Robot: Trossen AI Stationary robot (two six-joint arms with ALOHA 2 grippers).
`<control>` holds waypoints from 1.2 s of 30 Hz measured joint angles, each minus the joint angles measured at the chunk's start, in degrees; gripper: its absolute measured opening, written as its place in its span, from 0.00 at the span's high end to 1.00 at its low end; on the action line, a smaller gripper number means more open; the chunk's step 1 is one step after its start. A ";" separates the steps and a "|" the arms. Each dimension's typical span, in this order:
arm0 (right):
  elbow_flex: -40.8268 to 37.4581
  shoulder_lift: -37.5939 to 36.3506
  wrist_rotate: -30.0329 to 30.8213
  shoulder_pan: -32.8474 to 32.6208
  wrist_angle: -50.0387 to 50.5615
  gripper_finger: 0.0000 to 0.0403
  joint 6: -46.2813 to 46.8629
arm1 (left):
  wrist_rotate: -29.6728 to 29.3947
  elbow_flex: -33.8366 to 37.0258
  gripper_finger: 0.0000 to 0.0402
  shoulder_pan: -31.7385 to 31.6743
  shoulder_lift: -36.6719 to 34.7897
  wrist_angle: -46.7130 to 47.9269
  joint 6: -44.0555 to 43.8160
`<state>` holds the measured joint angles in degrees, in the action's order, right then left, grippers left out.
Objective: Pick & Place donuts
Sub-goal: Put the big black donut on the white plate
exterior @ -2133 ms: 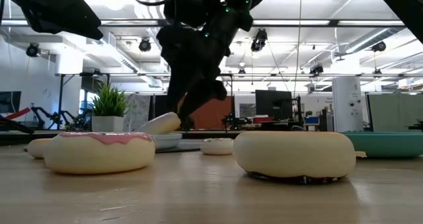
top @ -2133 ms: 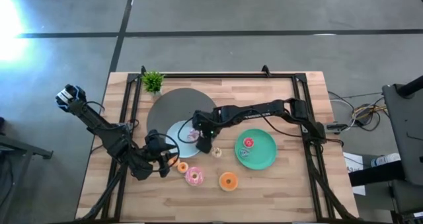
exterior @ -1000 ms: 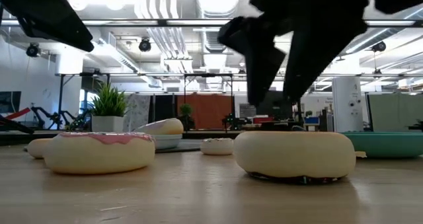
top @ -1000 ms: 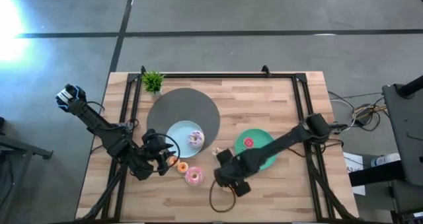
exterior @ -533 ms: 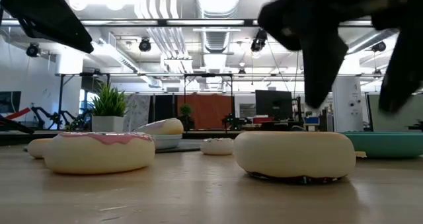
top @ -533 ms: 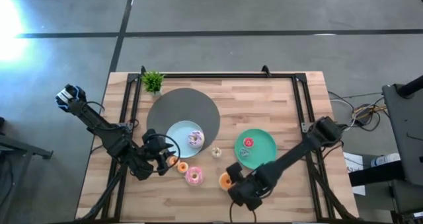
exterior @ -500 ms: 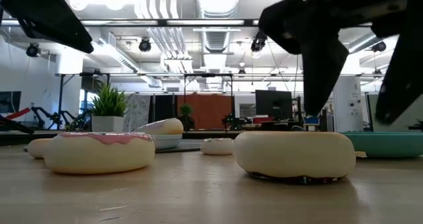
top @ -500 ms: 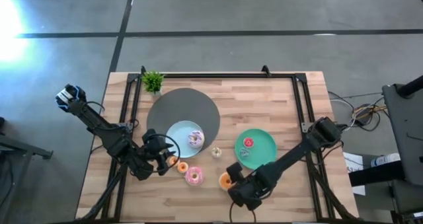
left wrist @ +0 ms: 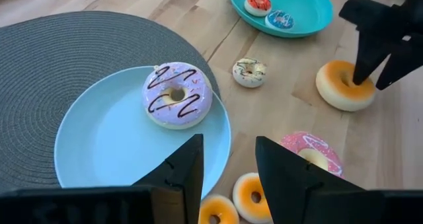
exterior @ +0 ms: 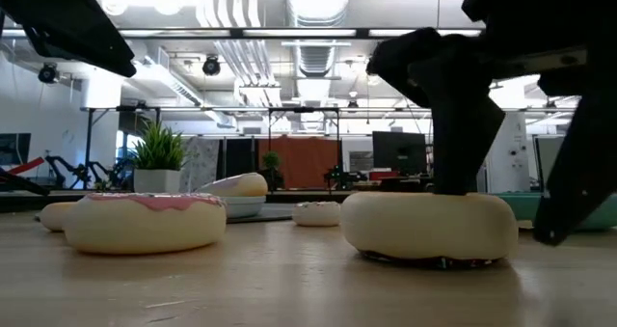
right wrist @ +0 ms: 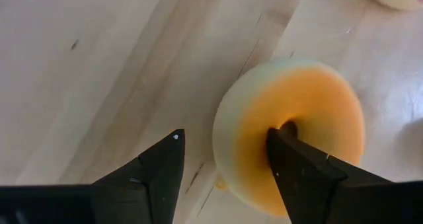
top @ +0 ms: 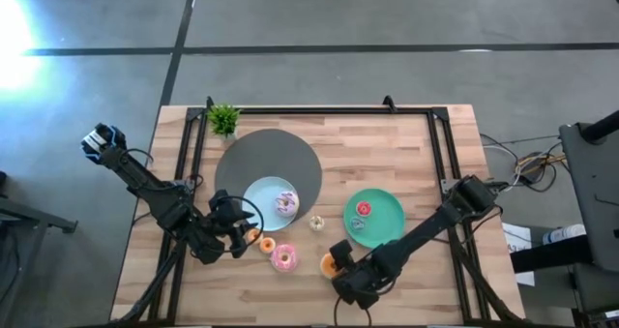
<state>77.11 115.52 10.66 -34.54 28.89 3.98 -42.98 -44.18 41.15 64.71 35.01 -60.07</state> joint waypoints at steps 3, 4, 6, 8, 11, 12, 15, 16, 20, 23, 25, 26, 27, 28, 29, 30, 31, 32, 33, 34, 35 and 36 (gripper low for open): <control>-0.82 -0.02 -0.27 0.30 -0.78 0.53 0.27 | -0.04 0.14 0.72 0.00 0.00 -0.01 0.00; -1.03 0.01 -0.57 0.54 -0.92 0.55 1.07 | -0.06 0.32 0.72 -0.02 0.00 0.03 0.00; -1.13 -0.02 -2.75 1.46 -1.24 0.59 4.07 | -0.04 0.42 0.72 0.00 0.00 0.09 0.02; -1.33 -0.04 -4.35 2.35 -1.74 0.65 6.84 | -0.06 0.42 0.72 -0.01 0.00 0.10 0.02; -2.25 -0.04 -5.15 3.82 -3.42 0.75 11.68 | -0.07 0.42 0.72 -0.02 0.00 0.12 0.20; -2.51 -0.04 -5.85 4.38 -3.94 0.79 13.59 | -0.09 0.42 0.72 -0.02 0.00 0.10 0.20; -2.92 -0.06 -9.19 6.30 -4.85 0.89 18.15 | -0.11 0.42 0.72 -0.02 0.00 0.10 0.17; -3.08 -0.06 -9.99 6.87 -5.20 0.92 19.33 | -0.11 0.42 0.72 -0.02 0.00 0.10 0.16; -3.66 -0.64 -14.08 9.50 -6.93 0.96 25.36 | -0.11 0.42 0.72 -0.02 0.00 -0.07 0.06; -5.23 -2.60 -15.90 11.58 -11.01 0.97 30.25 | -0.13 0.42 0.72 -0.02 0.00 -0.70 0.02; -6.86 -5.36 -17.21 13.00 -14.97 0.97 33.92 | -0.13 0.42 0.72 -0.02 0.00 -0.99 0.02; -8.04 -7.01 -17.99 13.76 -17.30 0.97 35.89 | -0.13 0.42 0.72 -0.02 0.00 -0.97 0.02; -9.38 -8.62 -18.39 14.45 -19.74 0.97 37.96 | -0.17 0.42 0.72 -0.02 0.00 -1.06 0.02; -11.03 -10.44 -18.71 15.17 -22.48 0.97 40.29 | -0.17 0.42 0.72 -0.02 0.00 -1.21 0.02; -13.03 -12.24 -19.00 15.95 -25.23 0.97 42.78 | -0.17 0.42 0.72 -0.02 0.00 -1.22 0.02; -15.10 -13.90 -19.34 16.83 -28.39 0.97 45.52 | -0.19 0.42 0.72 -0.02 -0.01 -1.27 0.02; -17.42 -15.63 -19.30 17.72 -32.94 0.97 48.79 | -0.48 0.42 0.72 -0.02 -0.02 -1.69 0.03; -19.82 -17.09 -18.83 18.60 -37.74 0.97 52.42 | -0.71 0.40 0.72 -0.02 0.01 -2.29 0.09; -22.54 -18.61 -17.46 19.50 -43.79 0.97 56.34 | -1.25 0.42 0.72 -0.02 0.11 -3.24 0.58; -25.16 -19.75 -14.82 20.08 -49.84 0.97 59.88 | -2.03 0.42 0.72 -0.02 0.31 -5.21 1.67; -27.50 -20.45 -10.91 20.46 -55.71 0.97 63.62 | -2.82 0.42 0.72 -0.02 0.66 -7.26 3.33; -29.78 -21.17 -6.85 20.74 -60.63 0.97 67.38 | -3.47 0.42 0.72 -0.02 1.14 -9.56 5.51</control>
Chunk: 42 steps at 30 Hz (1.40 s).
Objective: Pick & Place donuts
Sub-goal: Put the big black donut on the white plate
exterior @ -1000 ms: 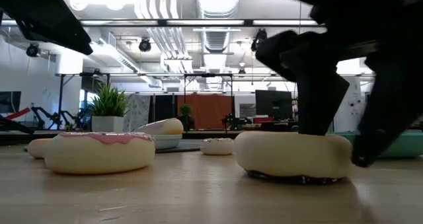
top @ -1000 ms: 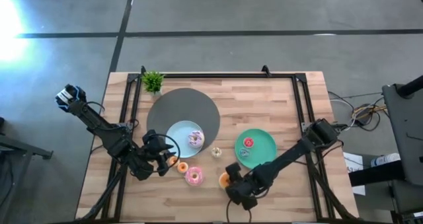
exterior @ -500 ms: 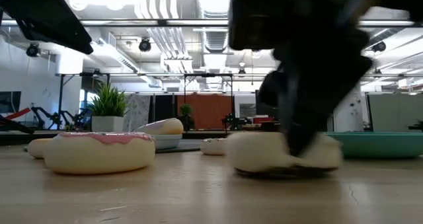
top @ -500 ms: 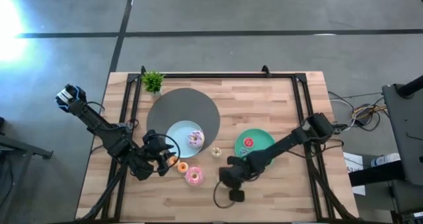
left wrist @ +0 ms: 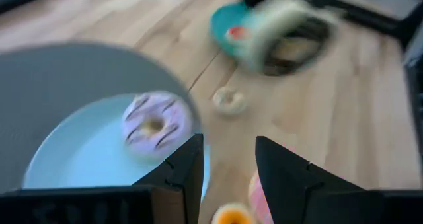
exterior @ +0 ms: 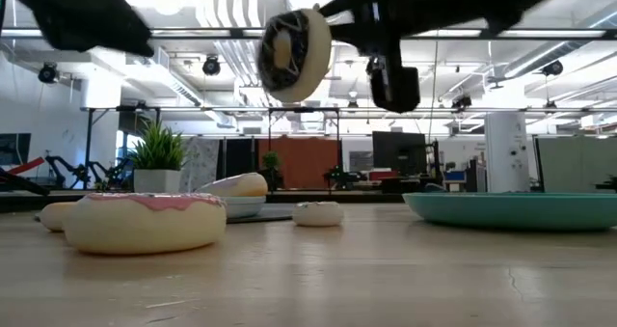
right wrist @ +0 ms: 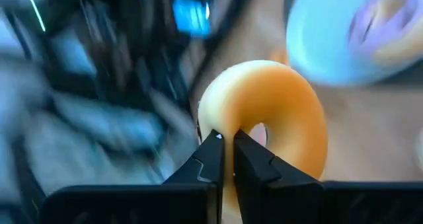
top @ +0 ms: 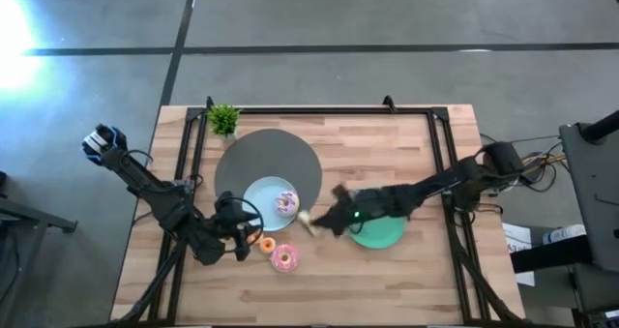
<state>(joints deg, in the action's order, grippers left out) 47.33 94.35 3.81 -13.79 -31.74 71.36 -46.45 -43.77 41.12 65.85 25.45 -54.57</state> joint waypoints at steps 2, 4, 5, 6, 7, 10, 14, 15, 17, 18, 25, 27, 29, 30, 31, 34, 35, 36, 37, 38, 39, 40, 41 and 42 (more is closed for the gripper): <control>-3.90 -0.46 8.78 0.14 -8.08 0.97 7.06 | -1.25 -0.02 0.72 0.02 1.49 -5.85 4.84; -6.43 -0.44 15.92 0.08 -14.75 0.97 12.18 | -3.79 -0.02 0.72 0.02 3.79 -11.71 10.25; -7.11 -0.44 18.25 0.15 -17.17 0.97 14.39 | -5.64 -0.02 0.72 0.02 5.19 -14.36 13.23; -7.27 -0.22 19.80 0.16 -18.91 0.97 16.08 | -8.11 -0.02 0.72 0.01 6.66 -16.56 16.15; -7.28 -0.10 21.07 0.16 -20.00 0.97 17.33 | -11.21 -0.02 0.72 -0.02 8.13 -18.49 19.14; -6.27 0.36 23.33 0.20 -20.99 0.97 18.90 | -17.86 -0.03 0.71 -1.12 11.99 -24.24 25.78; -3.25 0.41 24.70 0.42 -20.98 0.97 18.80 | -21.42 -1.51 0.68 -3.14 15.10 -27.94 29.50; -2.71 0.41 24.98 0.60 -20.57 0.97 18.52 | -21.68 -2.01 0.66 -3.77 15.63 -28.08 30.19; -1.71 0.41 25.73 1.17 -19.49 0.97 18.25 | -21.81 -3.07 0.62 -5.36 16.62 -28.04 31.71; -1.48 0.41 26.12 1.53 -19.45 0.97 18.30 | -21.98 -3.81 0.60 -6.17 17.25 -28.04 32.67; -0.60 0.41 31.11 3.53 -19.15 0.97 22.41 | -31.69 -10.33 0.52 -9.44 21.68 -28.06 43.56; -0.20 0.41 31.13 3.94 -19.02 0.97 23.88 | -31.16 -11.86 0.52 -10.63 22.66 -28.15 43.94; 0.20 0.41 31.33 4.17 -17.82 0.97 24.94 | -30.86 -12.84 0.51 -11.70 23.53 -28.20 43.96; 0.22 0.41 31.83 4.27 -17.66 0.97 24.99 | -30.69 -13.18 0.51 -12.16 23.90 -28.10 43.96; 0.22 0.41 32.19 4.38 -17.57 0.97 25.04 | -30.36 -13.40 0.51 -12.55 24.17 -28.06 43.96; 0.22 0.41 32.20 5.01 -17.76 0.97 25.51 | -28.86 -13.55 0.51 -13.09 24.28 -28.17 43.41; 0.22 0.41 32.20 5.20 -17.73 0.97 25.92 | -28.54 -13.53 0.51 -13.13 24.28 -28.24 43.35; 0.22 0.41 32.20 5.43 -17.69 0.97 26.17 | -28.06 -13.53 0.51 -13.22 24.27 -28.28 43.37; 0.22 0.41 32.20 5.68 -17.69 0.97 26.21 | -27.84 -13.51 0.51 -13.31 24.23 -28.35 43.49; 0.22 0.41 32.18 5.85 -17.73 0.97 26.24 | -27.78 -13.51 0.51 -13.47 24.23 -28.45 43.56; 0.22 0.41 32.05 6.02 -17.76 0.97 26.42 | -27.59 -13.53 0.51 -13.78 24.23 -28.48 43.53; 0.22 0.41 31.96 6.04 -17.76 0.97 26.79 | -27.32 -13.55 0.51 -14.19 24.21 -28.49 43.39; 0.23 0.41 31.93 6.02 -17.72 0.97 27.10 | -26.73 -13.55 0.51 -14.70 24.21 -28.49 43.15; 0.26 0.41 31.83 6.00 -17.71 0.97 27.34 | -26.35 -13.55 0.51 -15.26 24.21 -28.48 42.95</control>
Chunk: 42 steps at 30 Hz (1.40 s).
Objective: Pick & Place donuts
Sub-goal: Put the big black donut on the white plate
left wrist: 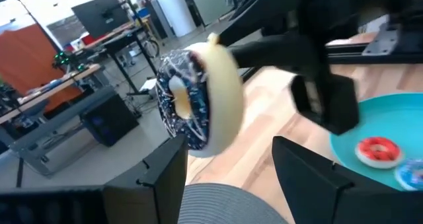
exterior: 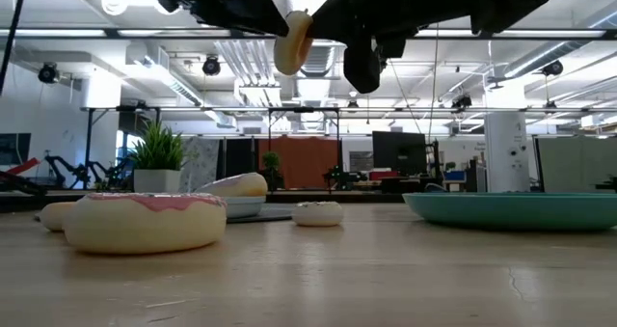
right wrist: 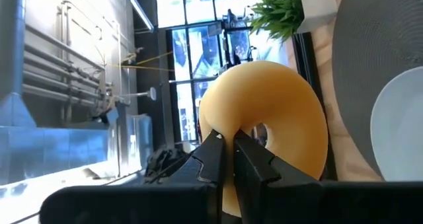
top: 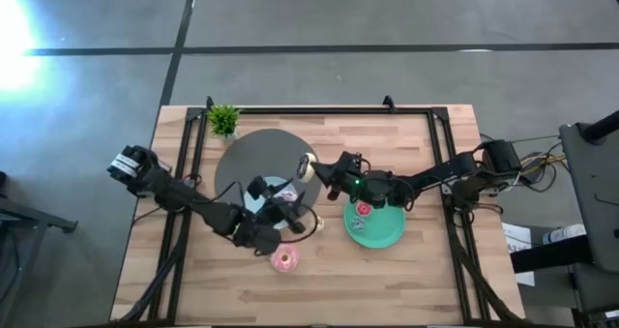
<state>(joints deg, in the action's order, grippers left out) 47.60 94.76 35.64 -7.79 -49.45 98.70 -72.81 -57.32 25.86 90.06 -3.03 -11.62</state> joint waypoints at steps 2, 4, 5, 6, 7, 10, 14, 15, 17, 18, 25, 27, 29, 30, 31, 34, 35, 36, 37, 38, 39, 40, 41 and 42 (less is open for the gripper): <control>0.31 0.00 -0.15 -0.03 -0.04 0.97 0.37 | 0.36 0.00 0.51 -1.44 0.01 -0.02 -0.06; 0.62 0.00 -0.23 -0.07 -0.04 0.97 0.35 | 1.57 0.00 0.51 -2.81 0.00 -0.18 -0.07; 0.74 0.00 -0.27 -0.07 -0.02 0.97 0.37 | 2.27 0.00 0.51 -3.37 0.02 -0.40 -0.07; 0.83 0.00 -0.27 -0.07 -0.02 0.97 0.37 | 2.87 0.00 0.52 -3.85 0.01 -0.46 -0.08; 0.93 0.00 -0.27 -0.07 -0.04 0.97 0.35 | 3.31 0.00 0.52 -4.24 0.00 -0.60 -0.09; 0.98 0.00 -0.89 -0.07 -0.04 0.97 0.49 | 3.27 0.00 0.52 -5.05 0.00 -1.34 0.66; 0.98 0.00 -0.94 -0.04 1.66 0.97 1.30 | 3.23 -0.32 0.53 -5.41 0.01 -2.14 3.27; 0.98 0.00 -0.94 0.02 2.14 0.97 1.29 | 3.23 -0.45 0.54 -5.42 0.00 -2.13 3.92; 0.98 0.00 -1.15 0.02 3.13 0.97 1.40 | 3.23 -0.64 0.57 -5.46 0.01 -2.31 4.33; 0.98 0.00 -1.39 0.02 3.78 0.97 1.36 | 3.25 -0.66 0.60 -5.46 0.01 -2.40 4.33; 0.98 -0.35 -5.41 0.81 7.00 0.90 -4.77 | 3.36 -0.63 0.89 -5.46 0.00 0.59 4.36; 0.92 -0.87 -8.27 1.31 8.13 0.85 -7.69 | 3.36 -0.63 0.96 -5.42 -0.07 3.94 3.87; 0.92 -1.92 -11.16 1.82 10.71 0.78 -11.05 | 3.34 -0.66 0.98 -5.42 -0.43 8.29 2.05; 0.89 -2.79 -13.00 2.13 12.85 0.74 -12.81 | 3.34 -0.66 0.98 -5.42 -0.70 10.91 0.70; 0.89 -3.86 -15.28 2.53 15.37 0.71 -14.88 | 3.50 -0.66 0.98 -5.43 -1.12 14.30 -1.08; 0.88 -8.32 -19.98 3.57 25.37 0.62 -22.26 | 5.22 -0.66 0.98 -5.29 -3.10 27.52 -9.59; 0.87 -10.10 -20.33 3.72 28.73 0.60 -24.76 | 6.58 -0.66 0.98 -5.25 -4.03 32.78 -13.10; 0.87 -12.10 -20.55 3.93 32.07 0.57 -27.21 | 8.99 -0.64 0.98 -5.24 -5.06 38.45 -16.47; 0.87 -14.25 -20.79 4.19 35.55 0.56 -29.36 | 11.95 -0.54 0.98 -5.24 -5.90 43.86 -19.51; 0.87 -16.45 -20.82 4.17 38.55 0.54 -30.91 | 14.80 -0.20 0.98 -5.26 -6.57 48.04 -21.56; 0.87 -18.45 -20.82 4.17 41.56 0.53 -31.90 | 17.24 0.58 0.98 -5.32 -7.23 50.50 -22.09; 0.87 -20.28 -20.79 4.15 44.35 0.52 -32.62 | 19.89 1.66 0.98 -5.42 -7.72 51.57 -21.12; 0.87 -21.92 -20.81 4.17 46.96 0.52 -33.15 | 23.21 3.04 0.98 -5.51 -8.16 50.95 -18.22; 0.87 -23.18 -20.83 4.24 49.08 0.52 -33.62 | 27.15 4.41 0.98 -5.62 -8.58 48.87 -14.35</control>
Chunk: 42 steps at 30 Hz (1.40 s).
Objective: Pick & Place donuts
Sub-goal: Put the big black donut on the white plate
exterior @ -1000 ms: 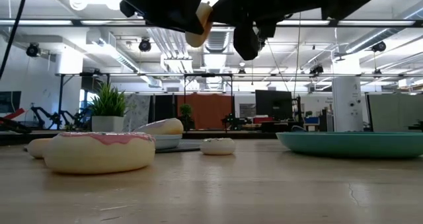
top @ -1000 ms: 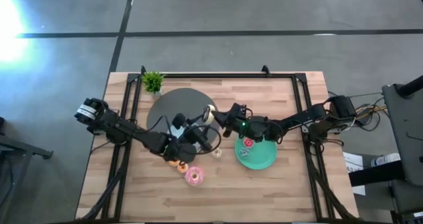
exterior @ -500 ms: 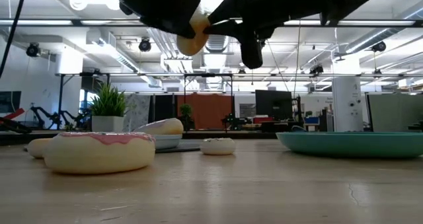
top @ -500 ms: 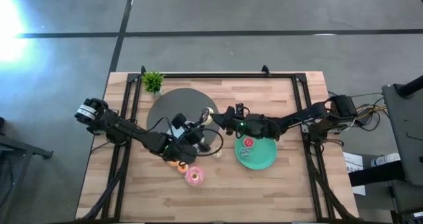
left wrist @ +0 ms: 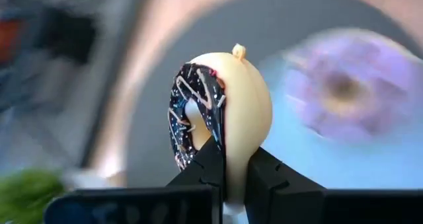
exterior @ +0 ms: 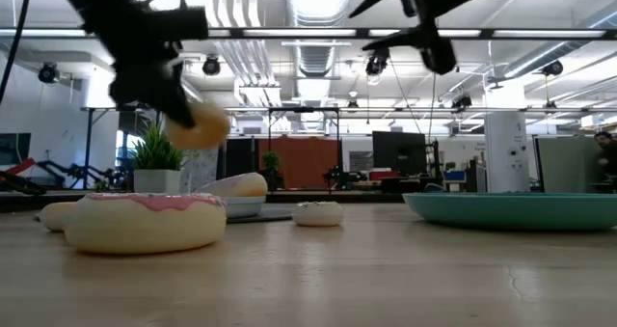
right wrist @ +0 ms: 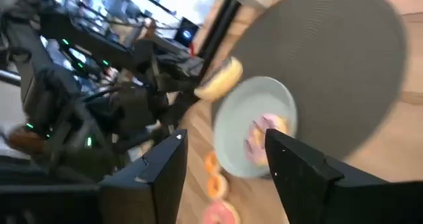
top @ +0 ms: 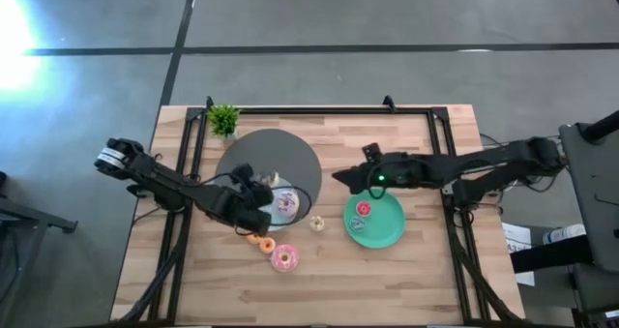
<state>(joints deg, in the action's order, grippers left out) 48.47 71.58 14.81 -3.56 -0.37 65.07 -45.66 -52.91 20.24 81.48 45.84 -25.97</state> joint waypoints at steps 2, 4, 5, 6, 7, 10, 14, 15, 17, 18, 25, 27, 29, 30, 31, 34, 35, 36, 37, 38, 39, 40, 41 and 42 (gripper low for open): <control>-0.01 -2.14 0.09 0.19 3.55 0.52 -0.46 | 7.30 2.40 0.98 0.04 -0.29 -5.86 7.69; -0.02 -3.40 0.60 0.29 4.77 0.53 -0.93 | 10.04 4.44 0.98 0.08 -0.24 -9.80 12.71; -0.02 -3.70 0.80 0.29 5.09 0.53 -1.12 | 9.67 5.14 0.98 -0.13 -0.02 -10.36 14.13; -0.02 -3.73 1.06 0.27 5.08 0.54 -1.28 | 8.94 5.62 0.98 -0.71 0.16 -10.38 15.25; -0.02 -3.71 1.07 0.18 5.01 0.54 -1.28 | 8.35 6.07 0.98 -1.53 0.33 -10.43 15.99; -0.02 -3.28 1.10 0.14 4.93 0.55 -1.27 | 7.44 7.62 0.98 -4.18 0.75 -9.72 17.74; -0.04 -2.47 1.27 0.06 4.95 0.56 -1.67 | 7.45 9.06 0.98 -6.95 0.78 -10.56 22.16; -0.04 -2.39 1.22 0.07 4.95 0.56 -1.69 | 8.08 9.29 0.98 -7.42 0.78 -10.91 23.16; -0.04 -2.24 1.22 0.05 4.92 0.56 -1.79 | 9.76 9.47 0.98 -8.14 0.78 -11.45 24.42; -0.04 -2.21 1.22 0.07 4.91 0.56 -1.94 | 10.42 9.52 0.98 -8.29 0.78 -11.95 24.68; -0.04 -2.20 1.22 0.08 4.90 0.56 -2.33 | 11.94 12.20 0.93 -9.12 0.78 -15.97 23.97; -0.04 -2.20 1.22 0.09 4.90 0.56 -2.31 | 12.27 12.97 0.89 -9.32 0.78 -16.93 23.01; -0.04 -2.20 1.21 0.09 4.90 0.56 -2.32 | 12.38 13.41 0.85 -9.38 0.78 -17.71 21.91; -0.04 -2.20 1.19 0.09 4.90 0.56 -2.29 | 12.49 13.60 0.82 -9.39 0.78 -18.05 21.44; -0.04 -2.20 1.07 0.09 4.90 0.56 -2.26 | 12.93 13.65 0.80 -9.39 0.78 -18.07 21.05; -0.04 -2.20 0.50 0.09 4.90 0.56 -2.22 | 15.53 13.50 0.72 -9.39 0.78 -17.79 20.55; -0.04 -2.20 0.32 0.09 4.90 0.56 -2.23 | 16.34 13.21 0.70 -9.39 0.78 -17.17 20.33; -0.04 -2.20 0.26 0.09 4.89 0.56 -2.20 | 16.73 12.63 0.68 -9.39 0.78 -16.12 19.78; -0.04 -2.20 0.16 0.09 4.88 0.57 -2.09 | 16.77 11.96 0.67 -9.39 0.78 -14.97 19.09; -0.04 -2.20 0.11 0.09 4.88 0.56 -2.09 | 17.07 11.08 0.66 -9.37 0.78 -13.57 18.48; -0.04 -2.20 0.10 0.09 4.89 0.56 -2.09 | 17.72 10.17 0.65 -9.37 0.77 -12.00 18.19; -0.04 -2.20 0.09 0.09 4.88 0.56 -2.09 | 18.50 9.26 0.64 -9.37 0.76 -10.52 18.03; -0.04 -2.20 0.11 0.09 4.88 0.56 -2.10 | 19.07 8.41 0.64 -9.37 0.76 -9.34 18.00; -0.04 -2.20 0.08 0.09 4.88 0.56 -2.11 | 19.72 7.54 0.64 -9.37 0.76 -8.35 17.96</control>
<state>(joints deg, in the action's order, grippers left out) 48.42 69.38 14.89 -3.46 4.51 62.96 -25.94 -45.37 10.87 82.24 37.49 -8.01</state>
